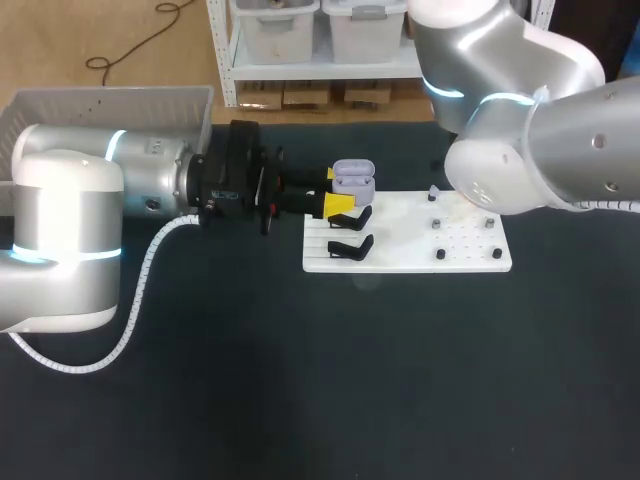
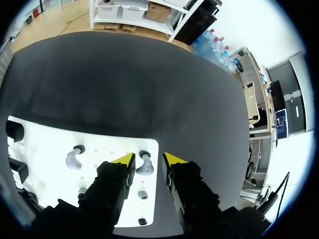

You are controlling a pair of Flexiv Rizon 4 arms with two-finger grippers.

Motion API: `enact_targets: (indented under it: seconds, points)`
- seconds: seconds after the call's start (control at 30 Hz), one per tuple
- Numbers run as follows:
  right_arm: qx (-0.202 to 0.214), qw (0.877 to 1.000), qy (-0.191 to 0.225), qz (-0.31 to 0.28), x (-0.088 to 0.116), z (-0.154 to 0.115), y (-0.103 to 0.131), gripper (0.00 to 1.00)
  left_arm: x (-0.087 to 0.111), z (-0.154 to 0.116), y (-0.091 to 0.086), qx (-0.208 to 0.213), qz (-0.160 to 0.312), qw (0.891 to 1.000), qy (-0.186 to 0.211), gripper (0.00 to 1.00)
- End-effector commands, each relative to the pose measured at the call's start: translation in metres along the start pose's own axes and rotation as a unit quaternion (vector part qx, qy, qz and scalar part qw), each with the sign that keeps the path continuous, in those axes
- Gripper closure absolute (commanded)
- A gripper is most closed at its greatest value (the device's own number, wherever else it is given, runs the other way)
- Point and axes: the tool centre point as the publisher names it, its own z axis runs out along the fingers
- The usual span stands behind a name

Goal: Pick up each earbud case from the left stands, insert the matching earbuds, close the lid, and place the case in the box.

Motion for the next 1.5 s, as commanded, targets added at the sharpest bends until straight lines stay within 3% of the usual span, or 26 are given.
enact_targets:
  seconds: [0.03,0.7,0.9,1.0,1.27,1.5]
  points:
    - [0.0,1.0,-0.004,0.0,0.003,-0.001,0.0,0.66,0.001,0.0,0.0,-0.001,0.001,1.0,-0.001,1.0]
    - [0.004,1.0,-0.007,-0.004,0.006,-0.001,0.003,0.73,0.001,0.0,0.0,-0.001,0.001,1.0,-0.001,1.0]
    - [0.006,1.0,-0.015,0.005,0.007,-0.003,0.001,0.85,0.001,0.0,0.0,-0.001,0.001,1.0,-0.001,1.0]
    - [0.008,1.0,-0.022,0.009,0.007,-0.005,-0.001,1.0,0.001,0.0,0.0,-0.001,0.001,1.0,-0.001,1.0]
    - [0.011,1.0,-0.026,0.014,0.007,-0.015,-0.008,1.0,0.001,0.0,0.0,-0.001,0.001,1.0,-0.001,1.0]
    - [0.007,1.0,-0.007,0.01,0.012,-0.045,-0.02,1.0,0.001,0.0,0.0,-0.001,0.001,1.0,-0.001,1.0]
